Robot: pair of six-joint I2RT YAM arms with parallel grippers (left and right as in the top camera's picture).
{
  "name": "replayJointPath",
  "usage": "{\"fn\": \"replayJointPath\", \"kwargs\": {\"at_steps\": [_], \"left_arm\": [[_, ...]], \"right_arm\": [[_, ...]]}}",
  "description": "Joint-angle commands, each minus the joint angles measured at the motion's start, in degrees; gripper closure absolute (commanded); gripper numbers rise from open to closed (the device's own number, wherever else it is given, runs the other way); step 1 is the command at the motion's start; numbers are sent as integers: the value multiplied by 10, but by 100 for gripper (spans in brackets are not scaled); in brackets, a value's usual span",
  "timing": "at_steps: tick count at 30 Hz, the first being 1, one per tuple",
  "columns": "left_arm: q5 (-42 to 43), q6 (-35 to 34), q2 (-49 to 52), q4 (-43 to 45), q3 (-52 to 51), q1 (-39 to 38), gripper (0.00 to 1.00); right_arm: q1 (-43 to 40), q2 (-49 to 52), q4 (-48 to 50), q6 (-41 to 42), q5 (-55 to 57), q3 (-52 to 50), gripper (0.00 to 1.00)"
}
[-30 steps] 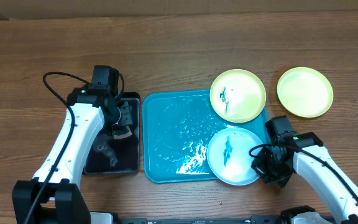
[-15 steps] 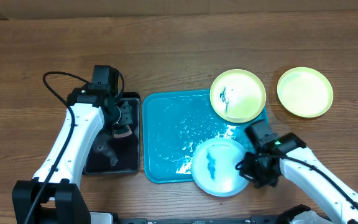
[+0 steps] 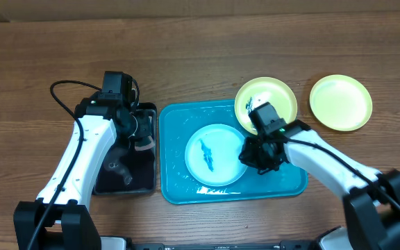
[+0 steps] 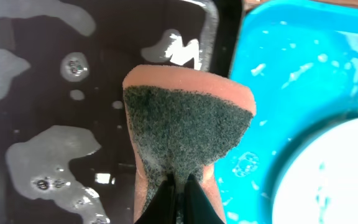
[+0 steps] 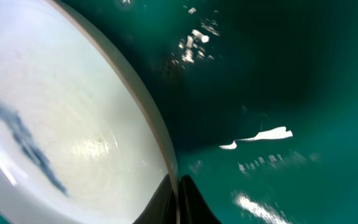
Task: Clean dirty plates on tray and stack at the side
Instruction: 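Grip the white plate rim and drag it toward tray center, then bring the sponge in the left gripper onto the white plate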
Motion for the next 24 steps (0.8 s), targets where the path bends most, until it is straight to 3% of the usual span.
{"fn": "replayJointPath", "kwargs": {"at_steps": [1, 9, 16, 24], "left_arm": [[44, 16, 1, 5, 2, -7, 96], [109, 62, 1, 34, 2, -76, 96], [102, 72, 23, 59, 2, -172, 96], [2, -37, 131, 87, 2, -246, 96]], "right_arm": [[13, 34, 18, -19, -10, 25, 96], [14, 74, 39, -26, -20, 26, 96], [14, 74, 40, -28, -23, 26, 96], [14, 74, 44, -28, -26, 26, 96]]}}
